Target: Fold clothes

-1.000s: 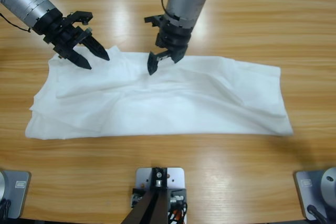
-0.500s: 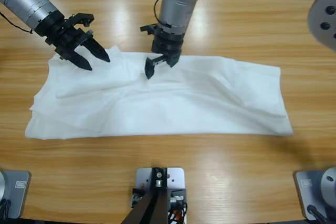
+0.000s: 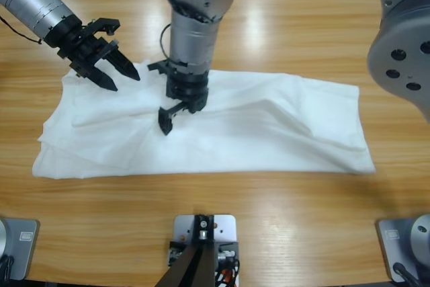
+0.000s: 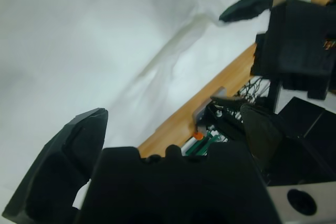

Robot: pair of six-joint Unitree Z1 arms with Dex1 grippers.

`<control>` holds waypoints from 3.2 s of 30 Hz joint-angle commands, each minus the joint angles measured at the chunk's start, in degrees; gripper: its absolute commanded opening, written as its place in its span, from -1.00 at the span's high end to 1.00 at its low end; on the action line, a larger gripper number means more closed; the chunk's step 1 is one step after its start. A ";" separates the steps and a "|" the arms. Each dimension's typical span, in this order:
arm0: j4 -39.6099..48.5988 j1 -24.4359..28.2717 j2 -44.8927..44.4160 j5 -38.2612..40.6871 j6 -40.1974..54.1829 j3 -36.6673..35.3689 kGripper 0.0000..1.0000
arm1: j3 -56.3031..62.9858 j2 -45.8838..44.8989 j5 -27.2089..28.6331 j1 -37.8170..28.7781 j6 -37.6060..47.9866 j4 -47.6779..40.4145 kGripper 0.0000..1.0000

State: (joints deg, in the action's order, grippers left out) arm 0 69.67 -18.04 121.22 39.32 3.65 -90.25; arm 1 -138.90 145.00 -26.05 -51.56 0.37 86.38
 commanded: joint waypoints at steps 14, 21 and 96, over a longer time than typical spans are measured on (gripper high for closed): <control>-0.76 1.62 1.91 -0.56 0.39 3.15 -0.97 | 3.97 3.80 -5.76 -4.45 4.29 2.04 -0.98; -0.69 2.49 2.00 -0.47 0.48 3.25 -0.97 | 8.10 0.46 -2.67 -4.52 7.47 1.86 -0.98; 1.77 3.49 0.12 -1.98 0.23 5.29 -0.97 | 73.85 -35.10 5.66 27.33 14.50 -40.48 -0.98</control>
State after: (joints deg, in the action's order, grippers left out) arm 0 70.78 -14.04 120.22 38.68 3.78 -86.91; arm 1 -65.68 103.86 -18.11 -28.62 18.46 50.17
